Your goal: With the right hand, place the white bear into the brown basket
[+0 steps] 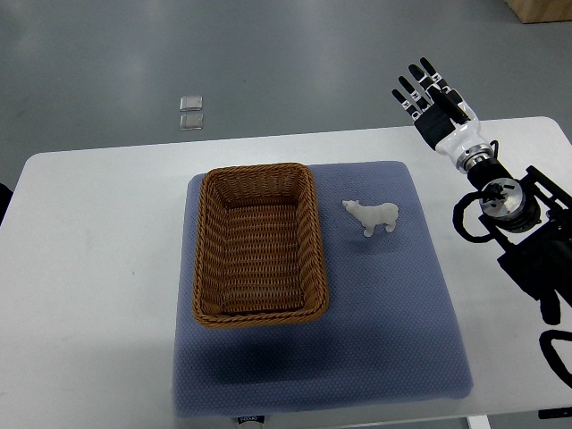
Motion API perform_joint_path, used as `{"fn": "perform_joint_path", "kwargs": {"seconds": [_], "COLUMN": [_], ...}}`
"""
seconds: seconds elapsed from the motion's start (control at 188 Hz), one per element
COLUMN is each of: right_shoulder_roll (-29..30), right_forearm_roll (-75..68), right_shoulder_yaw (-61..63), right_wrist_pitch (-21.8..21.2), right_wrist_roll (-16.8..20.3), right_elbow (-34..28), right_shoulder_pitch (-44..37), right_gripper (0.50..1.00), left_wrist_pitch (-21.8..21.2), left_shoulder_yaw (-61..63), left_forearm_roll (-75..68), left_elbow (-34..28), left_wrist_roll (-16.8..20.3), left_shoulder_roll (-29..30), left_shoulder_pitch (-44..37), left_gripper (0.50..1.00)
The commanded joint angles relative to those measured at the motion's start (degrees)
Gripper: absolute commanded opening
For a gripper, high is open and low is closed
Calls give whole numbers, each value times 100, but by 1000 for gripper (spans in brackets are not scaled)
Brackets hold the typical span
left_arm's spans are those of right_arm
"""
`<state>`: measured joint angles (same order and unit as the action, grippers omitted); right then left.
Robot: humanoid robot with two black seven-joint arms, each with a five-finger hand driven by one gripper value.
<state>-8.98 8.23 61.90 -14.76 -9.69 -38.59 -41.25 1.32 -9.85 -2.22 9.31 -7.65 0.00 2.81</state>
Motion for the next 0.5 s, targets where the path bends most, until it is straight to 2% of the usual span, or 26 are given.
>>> {"fn": "perform_joint_path", "kwargs": {"seconds": [0.0, 0.197, 0.303, 0.383, 0.431, 0.436, 0.494], "right_shoulder_roll": [-165, -895, -1581, -1897, -1897, -2019, -2134], "right_forearm_roll": [732, 2227, 3316, 3905, 3905, 4071, 4125], "right_shoulder_yaw": [-195, -1453, -2560, -3622, -3623, -4241, -4994], "right_wrist_pitch": [-19, -212, -467, -853, -854, -1141, -1469], "right_wrist_roll": [37, 407, 864, 1154, 1154, 1276, 1470], "right_elbow": [-8, -421, -983, -1335, -1335, -1518, -1713], "right_shoulder_pitch": [-216, -893, -1482, -2132, -2132, -2515, -2985], "right_gripper": [930, 930, 930, 930, 930, 930, 930], "left_wrist_pitch": [0, 0, 0, 0, 0, 0, 0], "left_shoulder_yaw": [0, -8, -8, -8, -8, -8, -8], "left_forearm_roll": [2, -7, -16, -16, -16, -16, -16], "left_elbow": [-8, 18, 18, 18, 18, 18, 18], "left_wrist_roll": [0, 0, 0, 0, 0, 0, -9], "left_shoulder_roll": [0, 0, 0, 0, 0, 0, 0], "left_shoulder_pitch": [0, 9, 9, 9, 9, 9, 9], "left_gripper": [1000, 1000, 1000, 1000, 1000, 1000, 1000]}}
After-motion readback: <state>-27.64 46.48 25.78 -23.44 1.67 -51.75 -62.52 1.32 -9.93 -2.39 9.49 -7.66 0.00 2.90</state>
